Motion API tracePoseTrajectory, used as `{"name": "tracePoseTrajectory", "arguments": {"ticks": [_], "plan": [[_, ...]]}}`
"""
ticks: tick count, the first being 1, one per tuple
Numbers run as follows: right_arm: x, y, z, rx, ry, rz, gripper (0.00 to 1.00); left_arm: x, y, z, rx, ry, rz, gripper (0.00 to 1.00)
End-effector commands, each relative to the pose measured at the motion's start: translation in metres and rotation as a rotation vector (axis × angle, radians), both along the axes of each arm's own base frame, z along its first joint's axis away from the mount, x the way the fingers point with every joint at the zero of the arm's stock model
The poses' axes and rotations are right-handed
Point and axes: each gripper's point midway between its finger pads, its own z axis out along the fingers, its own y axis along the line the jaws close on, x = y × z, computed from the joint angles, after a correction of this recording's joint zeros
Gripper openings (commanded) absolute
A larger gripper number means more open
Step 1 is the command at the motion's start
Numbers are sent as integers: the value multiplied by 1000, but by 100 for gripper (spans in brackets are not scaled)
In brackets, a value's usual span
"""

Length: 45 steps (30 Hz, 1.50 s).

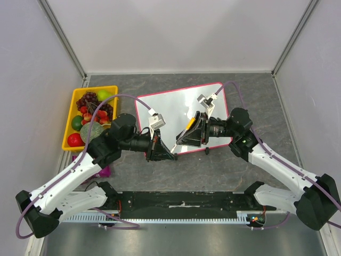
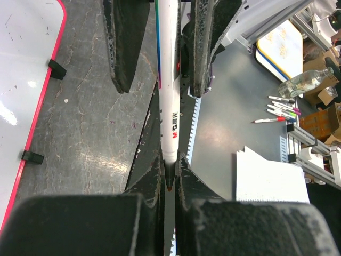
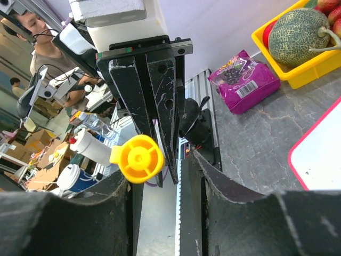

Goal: Write a sentence on the whiteboard
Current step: Pick up the whiteboard marker at the center of the board, then move the whiteboard to the center of the board.

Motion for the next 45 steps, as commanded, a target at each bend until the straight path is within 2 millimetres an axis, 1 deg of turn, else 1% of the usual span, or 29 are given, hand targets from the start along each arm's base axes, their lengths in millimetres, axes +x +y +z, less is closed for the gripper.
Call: {"name": "tracePoseTrajectory", "arguments": {"ticks": [1,2,5,6,8,9,10,11,12,13,14,15,17,18,19,22,24,26,29,32,34,35,36,38,39,41,43,44,45], "plan": [[-8,3,9,28,-28,47,41,-4,0,12,-41,-54,-36,2],[-8,3,7,22,-22,47,34,-4,-1,11,-39,-54,-37,2],[-10,6,4,11,-18,59,24,-3,-1,9,-36,-54,-36,2],[-11,7,2,7,-15,64,19,-3,0,9,-35,-55,-32,2],[-12,8,-1,-5,-17,67,3,-2,0,9,-35,-59,-26,2],[-11,8,-3,-13,-17,60,0,-1,0,8,-33,-60,-19,2],[-10,8,-5,-22,-18,53,0,0,0,8,-31,-62,-15,2],[-7,8,-9,-39,-23,37,0,2,1,7,-25,-63,6,5],[-5,7,-13,-59,-23,16,0,6,3,7,-19,-67,31,21],[1,7,-14,-73,-28,-21,0,8,4,6,-13,-67,56,44],[6,6,-18,-94,-34,-51,0,12,7,5,-7,-72,94,61],[10,4,-20,-111,-37,-80,0,16,10,5,-3,-69,140,70],[23,-2,-25,-139,-40,-162,0,27,18,5,-16,-84,245,82],[31,-6,-26,-150,-45,-208,0,32,26,8,-35,-101,313,86],[40,-12,-28,-167,-42,-264,0,34,30,6,-40,-94,355,91],[63,-31,-31,-215,-49,-422,0,48,51,-2,-38,-72,536,96],[76,-44,-29,-234,-58,-515,0,54,59,-18,-7,-19,616,97],[83,-59,-25,-253,-65,-606,0,58,62,-38,35,44,670,97],[91,-78,-12,-246,-104,-716,0,62,57,-75,123,145,703,98],[94,-95,6,-232,-142,-804,0,68,49,-107,218,219,720,98],[93,-103,17,-220,-167,-838,0,71,39,-123,256,242,721,97],[93,-106,21,-219,-178,-851,0,72,32,-130,276,242,715,93],[93,-109,23,-220,-184,-866,0,74,24,-134,282,240,721,92],[93,-113,25,-232,-193,-882,0,76,9,-144,308,233,724,91],[93,-114,26,-233,-196,-889,0,75,1,-155,338,244,719,89],[92,-116,26,-236,-198,-893,0,74,-15,-166,368,246,707,84],[92,-117,26,-238,-197,-897,0,73,-27,-182,429,230,712,79],[92,-117,26,-240,-198,-894,0,72,-32,-188,455,223,716,75],[92,-118,26,-240,-197,-898,0,73,-35,-198,486,220,728,64]]}}
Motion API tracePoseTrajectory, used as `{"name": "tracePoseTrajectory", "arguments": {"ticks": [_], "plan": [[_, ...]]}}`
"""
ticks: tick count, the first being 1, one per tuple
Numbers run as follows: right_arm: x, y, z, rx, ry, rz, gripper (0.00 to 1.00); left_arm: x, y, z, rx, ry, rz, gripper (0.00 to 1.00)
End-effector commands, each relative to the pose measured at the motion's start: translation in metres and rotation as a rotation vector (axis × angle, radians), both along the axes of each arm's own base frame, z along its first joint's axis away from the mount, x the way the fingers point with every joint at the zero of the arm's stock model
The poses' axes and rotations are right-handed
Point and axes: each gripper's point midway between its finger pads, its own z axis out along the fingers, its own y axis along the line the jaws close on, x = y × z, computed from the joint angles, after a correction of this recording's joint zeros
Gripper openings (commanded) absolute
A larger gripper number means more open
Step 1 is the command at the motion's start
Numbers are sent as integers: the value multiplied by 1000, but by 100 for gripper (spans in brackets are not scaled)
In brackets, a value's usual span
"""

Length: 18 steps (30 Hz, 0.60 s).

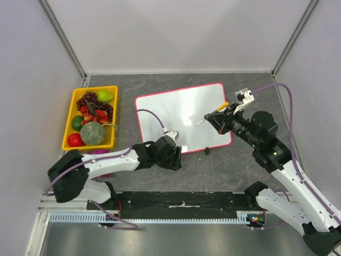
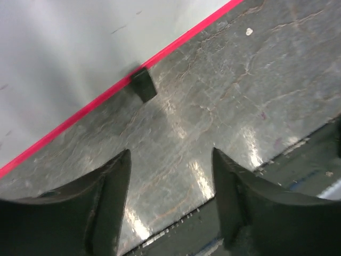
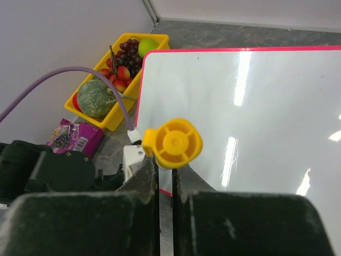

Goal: Write a sentence on the whiteboard
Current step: Move the whiteboard to the center of the board.

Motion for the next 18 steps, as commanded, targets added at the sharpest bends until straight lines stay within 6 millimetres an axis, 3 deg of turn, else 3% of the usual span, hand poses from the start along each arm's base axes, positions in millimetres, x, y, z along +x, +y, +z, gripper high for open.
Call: {"name": "tracePoseTrajectory", "arguments": {"ticks": [1,5,8,18], "plan": [[2,-9,14,-8,-37,-41,0,22,-38,-2,-4,-62,86,60],[1,-12,14,-18,-41,-46,0,26,-36,-33,72,-43,146,50],[1,-14,14,-28,-47,-55,0,27,-24,-49,144,-33,193,49],[3,-15,10,-46,-44,-60,0,25,-3,-71,313,-54,238,55]]}}
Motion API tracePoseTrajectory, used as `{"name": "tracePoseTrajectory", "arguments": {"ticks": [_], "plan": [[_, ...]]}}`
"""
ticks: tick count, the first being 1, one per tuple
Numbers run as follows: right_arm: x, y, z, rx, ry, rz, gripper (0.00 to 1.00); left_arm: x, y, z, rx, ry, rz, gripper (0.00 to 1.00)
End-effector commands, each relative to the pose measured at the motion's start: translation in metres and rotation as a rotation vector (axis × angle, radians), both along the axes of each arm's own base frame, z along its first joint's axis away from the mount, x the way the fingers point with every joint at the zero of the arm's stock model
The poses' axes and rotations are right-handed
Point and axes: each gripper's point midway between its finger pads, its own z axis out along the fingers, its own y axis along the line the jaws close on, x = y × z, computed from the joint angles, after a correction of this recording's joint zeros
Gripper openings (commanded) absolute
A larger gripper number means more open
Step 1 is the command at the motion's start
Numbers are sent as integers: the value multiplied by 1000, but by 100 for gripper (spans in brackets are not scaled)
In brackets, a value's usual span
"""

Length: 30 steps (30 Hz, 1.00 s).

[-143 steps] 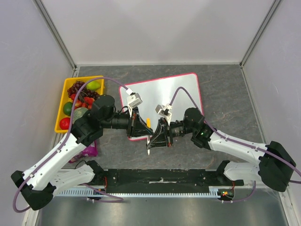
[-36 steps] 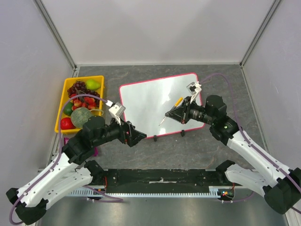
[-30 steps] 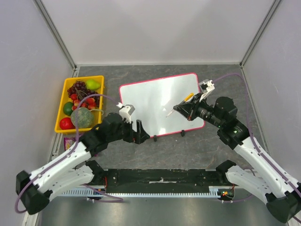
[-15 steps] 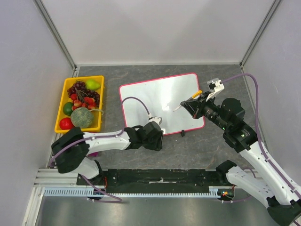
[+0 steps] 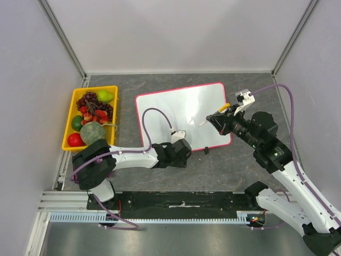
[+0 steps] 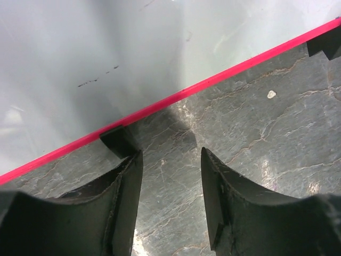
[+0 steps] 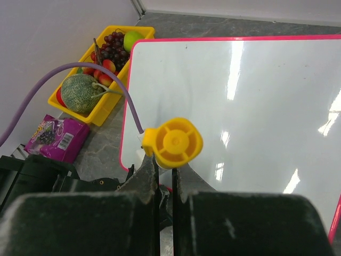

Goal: Write a sentence on the whiteboard
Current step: Move the whiteboard to the center of the board.

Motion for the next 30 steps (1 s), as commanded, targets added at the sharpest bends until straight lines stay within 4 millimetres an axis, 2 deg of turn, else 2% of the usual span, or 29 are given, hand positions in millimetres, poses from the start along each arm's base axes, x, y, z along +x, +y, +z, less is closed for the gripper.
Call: {"name": "tracePoseTrajectory", "arguments": {"ticks": [1,5,10,17,21,26,30], "plan": [[2,-4,23,11,-63,-18,0,-5,34,-28,168,4,78,58],[4,-3,18,4,-51,-16,0,-18,43,-32,198,2,73,66],[4,-2,12,0,-40,-13,0,-24,63,-40,248,11,121,64],[4,0,10,-3,-34,-4,0,-31,79,-39,295,15,150,64],[6,1,6,-2,-26,-4,0,-24,79,-41,308,-14,158,65],[5,1,3,-1,-15,0,0,-13,69,-44,341,-33,162,63],[4,2,2,0,-15,3,0,-4,68,-49,380,-37,176,56]]}}
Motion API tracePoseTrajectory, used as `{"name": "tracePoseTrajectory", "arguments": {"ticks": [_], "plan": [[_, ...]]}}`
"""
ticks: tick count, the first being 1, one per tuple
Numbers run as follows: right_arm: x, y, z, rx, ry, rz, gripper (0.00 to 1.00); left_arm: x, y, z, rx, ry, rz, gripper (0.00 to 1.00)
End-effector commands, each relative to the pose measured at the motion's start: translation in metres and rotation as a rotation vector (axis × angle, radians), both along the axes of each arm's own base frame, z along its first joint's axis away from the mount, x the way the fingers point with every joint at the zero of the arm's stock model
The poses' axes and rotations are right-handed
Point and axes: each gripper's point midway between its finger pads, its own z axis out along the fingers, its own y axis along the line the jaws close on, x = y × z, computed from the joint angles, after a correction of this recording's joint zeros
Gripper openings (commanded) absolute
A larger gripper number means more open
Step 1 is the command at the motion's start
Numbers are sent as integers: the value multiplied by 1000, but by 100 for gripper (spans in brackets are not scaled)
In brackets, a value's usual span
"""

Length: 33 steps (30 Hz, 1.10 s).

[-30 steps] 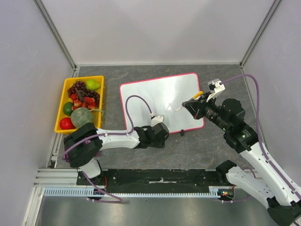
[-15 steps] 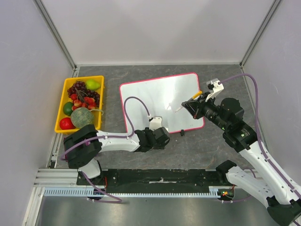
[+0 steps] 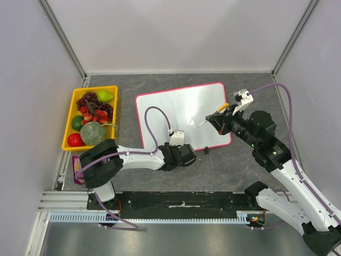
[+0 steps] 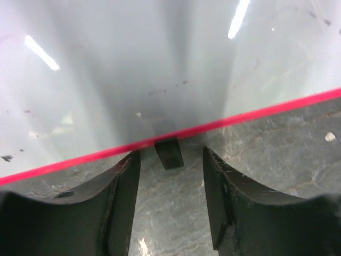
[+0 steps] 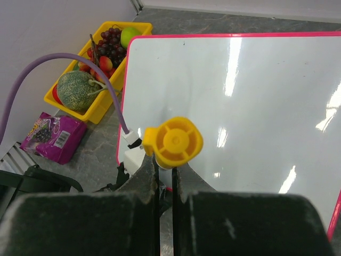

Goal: Write a sentence on the whiteboard
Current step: Move the whiteboard to the center of the board.

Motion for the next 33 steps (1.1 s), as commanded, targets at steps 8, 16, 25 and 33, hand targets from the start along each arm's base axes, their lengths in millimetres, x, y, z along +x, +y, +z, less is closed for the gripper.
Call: {"name": "tracePoseTrajectory", "arguments": {"ticks": [8,16,25,33], "plan": [[2,3,1,9,-10,7,0,-9,50,-51,225,106,48,30],[4,3,-6,4,0,5,0,-30,51,-51,225,137,34,2],[4,3,-11,-6,6,6,0,-82,30,-43,195,188,46,2],[1,3,-13,-4,5,14,0,-123,9,-35,195,211,72,4]]}}
